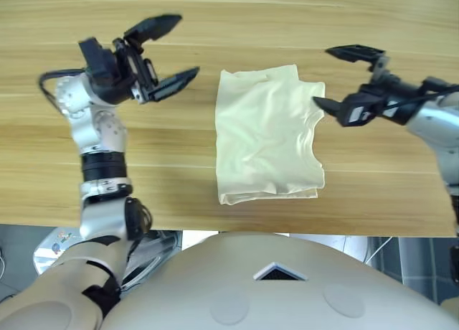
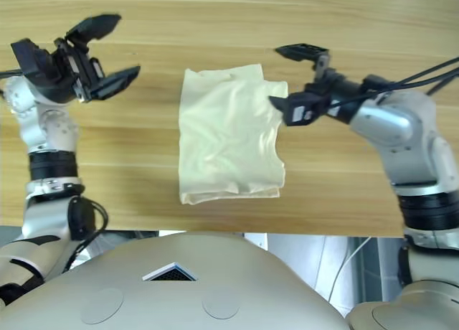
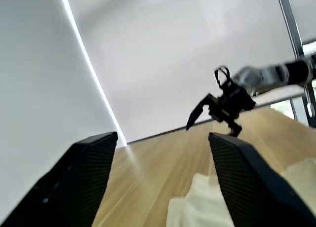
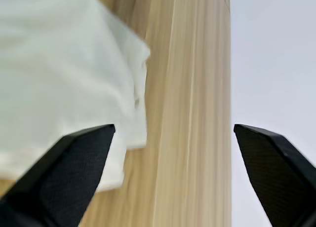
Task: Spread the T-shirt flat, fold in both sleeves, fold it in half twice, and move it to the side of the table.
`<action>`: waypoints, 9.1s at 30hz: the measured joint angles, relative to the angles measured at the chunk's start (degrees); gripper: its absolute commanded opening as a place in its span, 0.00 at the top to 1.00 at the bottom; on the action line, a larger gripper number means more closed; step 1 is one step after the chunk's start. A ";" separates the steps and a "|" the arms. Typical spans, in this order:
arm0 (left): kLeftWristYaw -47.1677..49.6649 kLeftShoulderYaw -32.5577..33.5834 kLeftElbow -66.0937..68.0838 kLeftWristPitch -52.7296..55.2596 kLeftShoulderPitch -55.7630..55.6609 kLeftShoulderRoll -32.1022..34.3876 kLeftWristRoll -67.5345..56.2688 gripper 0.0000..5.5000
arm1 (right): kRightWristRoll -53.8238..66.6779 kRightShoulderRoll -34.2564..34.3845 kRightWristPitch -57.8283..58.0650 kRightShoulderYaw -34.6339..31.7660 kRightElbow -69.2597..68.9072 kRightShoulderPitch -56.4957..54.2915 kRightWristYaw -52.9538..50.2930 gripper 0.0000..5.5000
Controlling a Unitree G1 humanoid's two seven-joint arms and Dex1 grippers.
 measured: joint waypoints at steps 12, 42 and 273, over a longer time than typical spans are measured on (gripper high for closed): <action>0.70 -12.70 -13.71 -8.87 19.83 18.86 16.90 0.20 | 6.43 -5.72 -9.93 -1.00 9.18 18.44 10.29 0.18; 14.21 -31.55 -9.82 -13.67 22.70 15.33 18.16 0.02 | 6.78 -1.93 -10.99 10.09 2.93 17.41 12.49 0.18; 74.47 6.83 54.68 5.05 -27.22 -15.79 6.24 1.00 | 25.83 37.39 4.78 7.56 71.14 -37.27 -32.50 0.99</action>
